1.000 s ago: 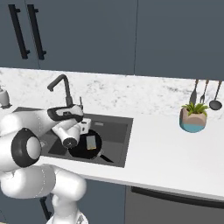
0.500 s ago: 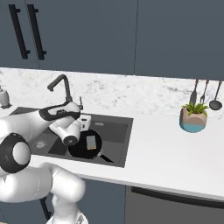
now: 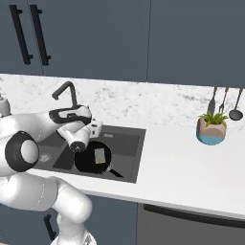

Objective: Pick the pan and sponge and place them into the sink. Then turn on the water.

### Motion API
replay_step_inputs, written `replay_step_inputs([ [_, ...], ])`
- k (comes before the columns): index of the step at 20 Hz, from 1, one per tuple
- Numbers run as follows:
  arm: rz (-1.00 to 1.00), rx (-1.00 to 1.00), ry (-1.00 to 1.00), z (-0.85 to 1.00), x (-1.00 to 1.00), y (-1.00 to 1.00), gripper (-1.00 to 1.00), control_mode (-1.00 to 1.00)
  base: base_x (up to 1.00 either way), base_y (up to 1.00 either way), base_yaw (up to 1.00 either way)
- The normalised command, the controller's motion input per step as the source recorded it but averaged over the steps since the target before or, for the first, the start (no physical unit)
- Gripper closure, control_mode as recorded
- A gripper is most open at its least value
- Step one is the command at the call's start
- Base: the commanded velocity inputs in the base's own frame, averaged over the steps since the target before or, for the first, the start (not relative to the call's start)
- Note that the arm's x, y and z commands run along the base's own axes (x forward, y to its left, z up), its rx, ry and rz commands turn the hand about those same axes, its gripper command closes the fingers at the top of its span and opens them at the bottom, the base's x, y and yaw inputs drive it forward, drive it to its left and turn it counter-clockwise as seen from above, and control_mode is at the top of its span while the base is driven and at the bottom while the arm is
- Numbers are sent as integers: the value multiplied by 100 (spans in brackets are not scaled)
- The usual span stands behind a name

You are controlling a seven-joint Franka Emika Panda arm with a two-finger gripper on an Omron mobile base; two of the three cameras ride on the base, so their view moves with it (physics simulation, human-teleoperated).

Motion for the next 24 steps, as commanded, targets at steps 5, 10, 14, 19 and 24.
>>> replay_step_inputs([
  [5,-4,0,0,0,9,14,-100,-100,0,0,0],
  [10,0,0,0,0,9,1,-100,-100,0,0,0],
  [14,0,0,0,0,14,3,-100,-100,0,0,0],
  [19,0,0,0,0,3,0,-100,-100,0,0,0],
  [24,0,0,0,0,8,0,-100,-100,0,0,0],
])
